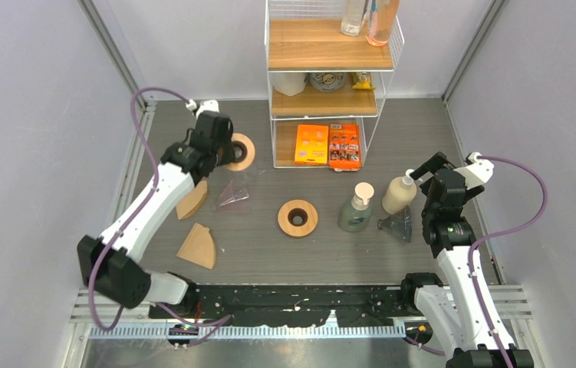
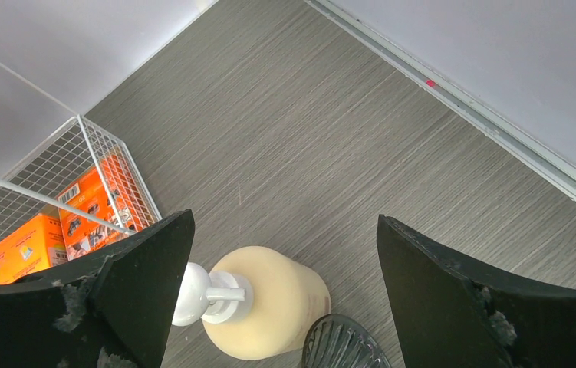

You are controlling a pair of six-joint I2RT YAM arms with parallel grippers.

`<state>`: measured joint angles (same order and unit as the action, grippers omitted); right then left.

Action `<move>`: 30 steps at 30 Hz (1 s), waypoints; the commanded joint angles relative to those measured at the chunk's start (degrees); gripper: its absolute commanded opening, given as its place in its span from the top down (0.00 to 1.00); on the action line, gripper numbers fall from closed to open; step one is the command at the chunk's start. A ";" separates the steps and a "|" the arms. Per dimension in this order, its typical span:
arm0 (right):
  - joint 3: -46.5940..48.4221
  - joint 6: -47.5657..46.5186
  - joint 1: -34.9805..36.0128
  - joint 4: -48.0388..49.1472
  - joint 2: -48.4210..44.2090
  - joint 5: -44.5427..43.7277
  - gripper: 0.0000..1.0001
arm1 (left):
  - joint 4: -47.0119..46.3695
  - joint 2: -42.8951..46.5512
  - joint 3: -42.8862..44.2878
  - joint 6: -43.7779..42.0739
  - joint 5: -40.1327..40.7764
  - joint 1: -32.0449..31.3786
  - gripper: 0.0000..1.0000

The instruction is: Place the coffee filter in the dripper

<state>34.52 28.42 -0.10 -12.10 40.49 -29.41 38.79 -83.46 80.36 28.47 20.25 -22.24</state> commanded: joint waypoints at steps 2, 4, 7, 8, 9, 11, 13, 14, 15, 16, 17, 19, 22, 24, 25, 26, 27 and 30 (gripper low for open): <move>1.61 -0.04 0.10 2.08 -0.56 -1.70 0.05 | 4.15 -6.99 12.18 -4.97 -2.33 2.24 1.00; 1.78 -0.28 0.10 1.97 -0.34 -1.42 0.05 | 7.57 -9.98 15.77 -5.50 -1.82 2.73 1.00; 1.95 -0.35 0.10 1.85 -0.04 -0.73 0.05 | 10.45 -12.26 18.14 -5.49 -4.92 3.69 1.00; 2.02 -0.42 0.10 1.82 -0.01 -0.56 0.05 | 10.64 -12.75 18.36 -5.77 -6.95 3.96 1.00; 2.12 -0.45 0.10 1.77 0.19 -0.25 0.05 | 10.67 -13.27 18.45 -6.15 -8.44 4.16 1.00; 2.31 -0.53 0.10 1.37 0.52 -0.04 0.05 | 11.44 -14.41 19.41 -6.26 -9.87 4.58 1.00; 2.51 -0.67 0.10 1.08 0.67 0.06 0.05 | 12.64 -15.82 20.36 -6.23 -11.60 5.21 1.00; 2.64 -0.72 0.10 0.93 0.70 0.10 0.05 | 13.01 -16.52 21.05 -6.24 -12.73 5.65 1.00; 2.69 -0.73 0.10 0.89 0.77 0.29 0.05 | 12.86 -17.08 21.31 -6.16 -13.98 6.16 1.00; 2.73 -0.72 0.10 0.86 0.79 0.43 0.05 | 12.44 -17.67 21.29 -6.10 -15.00 6.66 1.00; 2.69 -0.73 0.10 0.90 0.81 0.63 0.05 | 12.35 -18.32 21.56 -5.84 -15.64 7.16 1.00; 2.73 -0.85 0.10 0.85 0.91 1.04 0.05 | 13.44 -19.87 22.94 -5.78 -17.69 7.98 1.00; 2.78 -1.43 0.10 1.22 1.20 2.08 0.05 | 14.33 -21.37 23.85 -5.91 -19.16 8.35 1.00; 2.76 -1.54 0.10 1.27 1.46 2.49 0.05 | 14.61 -22.01 23.90 -6.27 -19.04 8.35 1.00; 2.83 -1.62 0.10 1.28 1.58 2.46 0.05 | 14.88 -22.32 24.04 -6.24 -19.02 8.42 1.00; 2.88 -1.62 0.10 1.24 1.78 2.48 0.05 | 15.20 -22.69 24.13 -6.23 -19.06 8.44 0.99; 2.97 -1.77 0.10 1.21 1.87 2.45 0.05 | 15.71 -23.14 24.33 -6.19 -19.09 8.44 0.98; 3.15 -2.19 0.10 1.54 2.30 3.50 0.05 | 16.03 -23.99 24.59 -6.26 -18.66 8.44 0.94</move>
<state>34.98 27.09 -0.10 -12.27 42.50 -26.83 54.13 -106.78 101.82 23.24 2.79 -13.87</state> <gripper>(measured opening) 0.954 0.370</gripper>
